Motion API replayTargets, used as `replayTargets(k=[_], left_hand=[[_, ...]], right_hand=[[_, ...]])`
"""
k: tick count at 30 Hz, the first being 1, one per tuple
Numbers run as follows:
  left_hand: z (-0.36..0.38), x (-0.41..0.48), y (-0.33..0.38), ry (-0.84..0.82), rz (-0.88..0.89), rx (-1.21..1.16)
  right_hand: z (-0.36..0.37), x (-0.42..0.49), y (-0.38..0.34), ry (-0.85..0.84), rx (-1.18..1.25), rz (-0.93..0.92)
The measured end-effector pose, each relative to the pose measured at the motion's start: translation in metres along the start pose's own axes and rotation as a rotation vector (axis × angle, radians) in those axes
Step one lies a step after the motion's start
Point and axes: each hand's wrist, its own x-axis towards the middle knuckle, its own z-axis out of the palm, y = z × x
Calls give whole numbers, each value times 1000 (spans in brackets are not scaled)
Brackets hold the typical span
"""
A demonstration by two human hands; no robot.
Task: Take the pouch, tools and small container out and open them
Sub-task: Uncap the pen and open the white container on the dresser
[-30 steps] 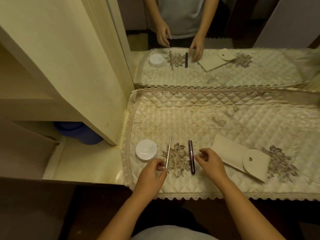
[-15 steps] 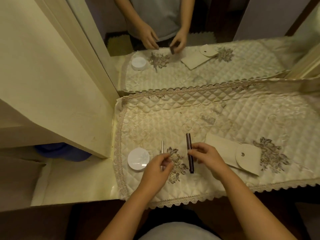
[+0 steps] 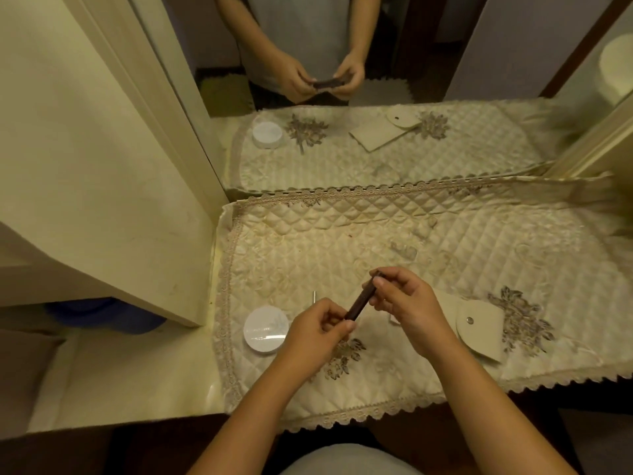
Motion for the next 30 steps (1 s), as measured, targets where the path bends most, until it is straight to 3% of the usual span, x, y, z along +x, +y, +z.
replayTargets(k=[8,22,30], left_hand=[[-2,5,7,12,26,-66],[18,8,3,124,148,53],[38,25,9,12,68,-5]], right_hand=[[13,1,-1,-72,-65,-24],[8,7,-1,-82,-32,-9],[-22,14,-3,-20,-26,-8]])
